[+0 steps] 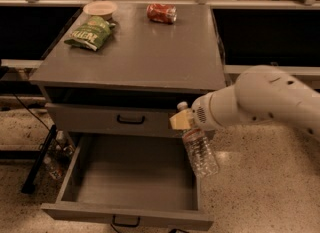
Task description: Place water bottle into middle drawer
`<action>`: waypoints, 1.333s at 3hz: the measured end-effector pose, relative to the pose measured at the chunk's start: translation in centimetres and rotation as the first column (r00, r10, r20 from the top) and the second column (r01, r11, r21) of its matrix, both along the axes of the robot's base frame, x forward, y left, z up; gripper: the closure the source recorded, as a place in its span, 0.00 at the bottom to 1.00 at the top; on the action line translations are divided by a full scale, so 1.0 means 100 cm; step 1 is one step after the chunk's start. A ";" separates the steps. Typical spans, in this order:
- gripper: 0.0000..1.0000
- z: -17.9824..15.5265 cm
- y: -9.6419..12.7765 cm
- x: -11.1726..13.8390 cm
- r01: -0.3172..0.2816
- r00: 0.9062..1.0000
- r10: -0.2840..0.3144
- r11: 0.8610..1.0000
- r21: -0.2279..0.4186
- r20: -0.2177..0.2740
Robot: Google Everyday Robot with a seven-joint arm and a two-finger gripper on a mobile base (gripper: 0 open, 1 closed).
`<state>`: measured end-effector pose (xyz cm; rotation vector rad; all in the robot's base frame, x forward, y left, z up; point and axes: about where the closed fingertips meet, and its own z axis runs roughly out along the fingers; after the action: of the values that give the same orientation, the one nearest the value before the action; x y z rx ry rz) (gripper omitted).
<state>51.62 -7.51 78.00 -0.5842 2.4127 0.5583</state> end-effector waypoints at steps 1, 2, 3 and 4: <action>1.00 -0.059 0.019 -0.002 -0.031 0.996 0.031 1.000 0.001 -0.083; 1.00 -0.059 0.019 -0.002 -0.031 0.996 0.031 1.000 0.001 -0.082; 1.00 -0.074 0.031 0.009 -0.020 0.998 0.026 0.997 0.080 -0.065; 1.00 -0.090 0.047 0.029 -0.004 1.000 0.008 0.980 0.197 -0.021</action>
Offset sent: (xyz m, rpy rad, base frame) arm -0.0015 0.0153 -0.0479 -0.0019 0.0663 0.0247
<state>54.54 -2.80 68.98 -0.5021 2.3408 0.7994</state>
